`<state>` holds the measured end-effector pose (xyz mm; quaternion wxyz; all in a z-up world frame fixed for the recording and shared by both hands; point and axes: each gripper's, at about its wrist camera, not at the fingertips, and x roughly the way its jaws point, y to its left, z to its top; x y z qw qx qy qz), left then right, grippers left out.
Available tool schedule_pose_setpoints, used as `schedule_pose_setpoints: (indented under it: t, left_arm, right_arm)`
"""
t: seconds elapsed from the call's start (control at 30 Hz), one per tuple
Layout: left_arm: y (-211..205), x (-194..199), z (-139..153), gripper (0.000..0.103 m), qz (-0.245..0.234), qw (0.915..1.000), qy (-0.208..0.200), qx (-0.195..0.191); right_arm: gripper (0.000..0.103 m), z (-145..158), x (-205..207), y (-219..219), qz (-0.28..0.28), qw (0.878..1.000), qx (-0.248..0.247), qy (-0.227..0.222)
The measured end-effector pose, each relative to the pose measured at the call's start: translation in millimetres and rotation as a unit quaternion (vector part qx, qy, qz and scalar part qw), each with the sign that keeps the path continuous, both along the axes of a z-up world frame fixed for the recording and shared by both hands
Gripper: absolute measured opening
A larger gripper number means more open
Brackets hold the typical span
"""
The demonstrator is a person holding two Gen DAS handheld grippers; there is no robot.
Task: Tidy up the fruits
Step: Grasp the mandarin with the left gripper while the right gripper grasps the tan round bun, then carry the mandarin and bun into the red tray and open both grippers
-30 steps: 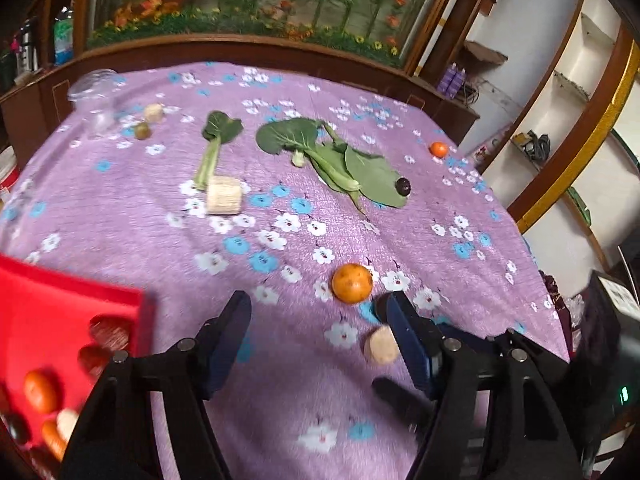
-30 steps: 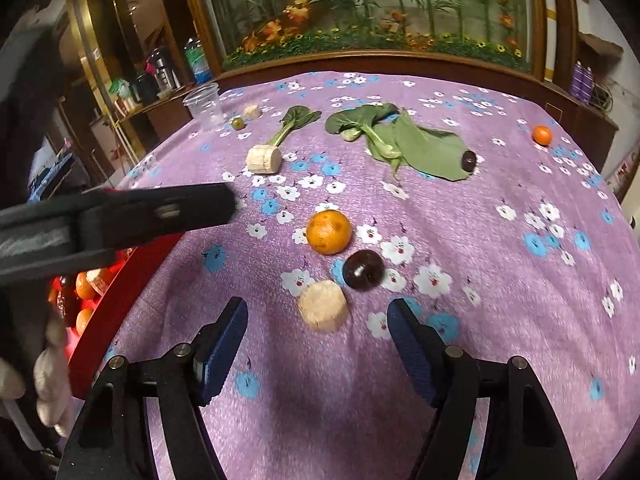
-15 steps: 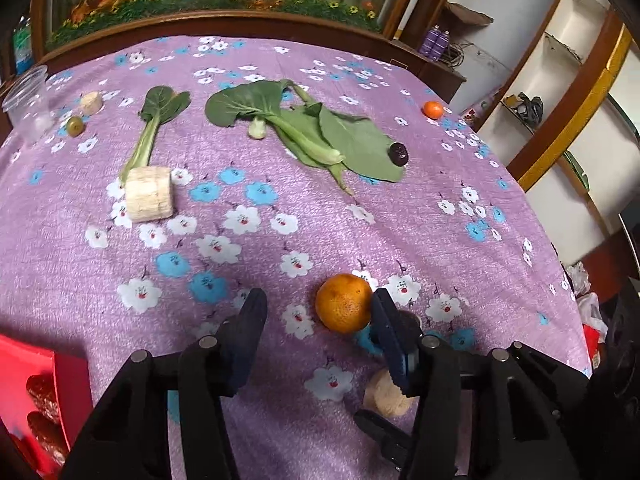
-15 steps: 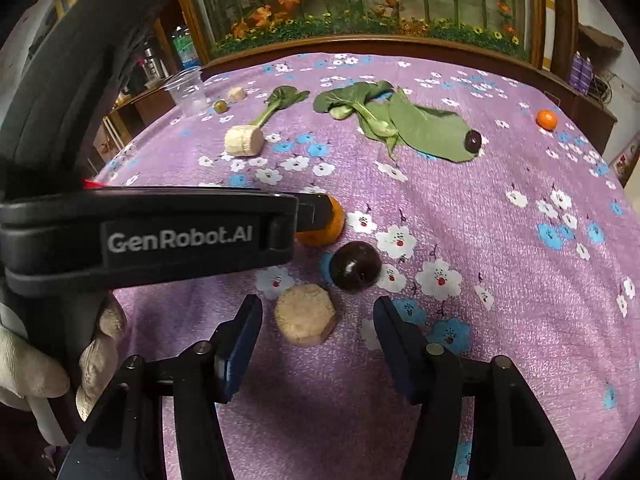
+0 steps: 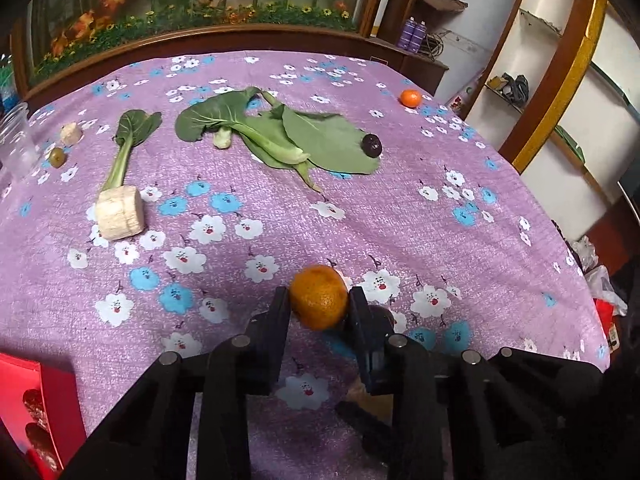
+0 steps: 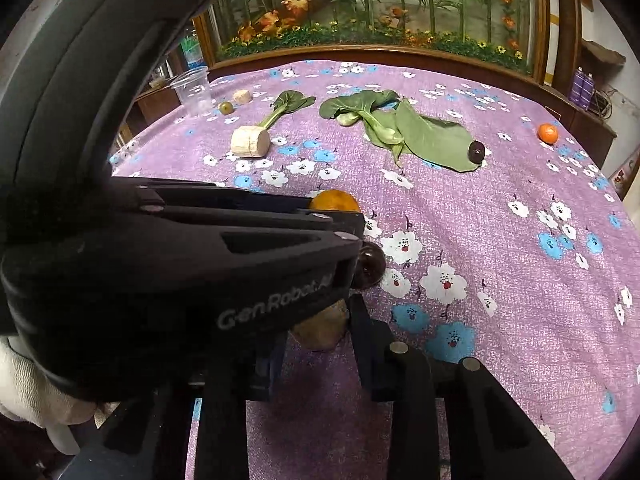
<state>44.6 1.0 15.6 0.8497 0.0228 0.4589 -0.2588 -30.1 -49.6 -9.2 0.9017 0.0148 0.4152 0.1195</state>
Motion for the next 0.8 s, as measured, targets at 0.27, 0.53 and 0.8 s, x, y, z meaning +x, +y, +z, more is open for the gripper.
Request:
schedule_pose_setpoints:
  t: [0.27, 0.53, 0.8]
  left_arm:
    - [33, -8, 18, 0.028, 0.04, 0.9985, -0.003, -0.036]
    - [69, -42, 49, 0.028, 0.08, 0.9945, -0.034, -0.058]
    - [107, -94, 76, 0.028, 0.133, 0.9863, -0.087, -0.044]
  right_arm:
    - [0.032, 7, -7, -9, -0.002, 0.999, 0.036, 0.004]
    - [0.032, 25, -35, 1, 0.01, 0.999, 0.043, -0.012]
    - [0.032, 50, -65, 20, 0.025, 0.998, 0.044, -0.037]
